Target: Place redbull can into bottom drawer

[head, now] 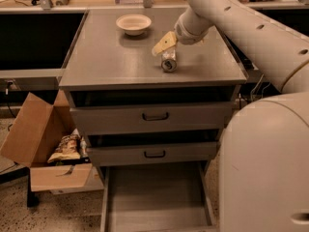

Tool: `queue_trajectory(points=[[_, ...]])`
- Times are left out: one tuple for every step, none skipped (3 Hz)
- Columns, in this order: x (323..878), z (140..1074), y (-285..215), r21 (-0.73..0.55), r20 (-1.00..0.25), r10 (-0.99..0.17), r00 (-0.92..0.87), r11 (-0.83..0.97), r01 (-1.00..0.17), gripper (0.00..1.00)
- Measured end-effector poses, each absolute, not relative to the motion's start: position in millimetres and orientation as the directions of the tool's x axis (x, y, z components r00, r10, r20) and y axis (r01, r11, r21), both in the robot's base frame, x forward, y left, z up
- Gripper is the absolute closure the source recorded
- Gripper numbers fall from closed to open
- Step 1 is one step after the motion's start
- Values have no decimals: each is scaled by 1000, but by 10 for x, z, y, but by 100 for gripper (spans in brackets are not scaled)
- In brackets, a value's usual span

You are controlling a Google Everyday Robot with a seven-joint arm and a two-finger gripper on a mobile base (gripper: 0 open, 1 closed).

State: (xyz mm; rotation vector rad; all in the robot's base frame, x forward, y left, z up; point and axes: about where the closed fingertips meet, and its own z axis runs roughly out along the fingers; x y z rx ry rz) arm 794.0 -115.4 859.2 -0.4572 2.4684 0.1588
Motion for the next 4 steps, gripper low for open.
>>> queue_trajectory(points=[[7926,8491,-1069,16,-562,-292,-774,931,-363,19],[7915,8493,-1026,3,-548,-306,-778,930,-367,41],[7841,8554,-1036,-15,-539,-333,-774,922,-387,72],[7652,8654,-1139,-38,-536,-381,-753,902,-430,96]])
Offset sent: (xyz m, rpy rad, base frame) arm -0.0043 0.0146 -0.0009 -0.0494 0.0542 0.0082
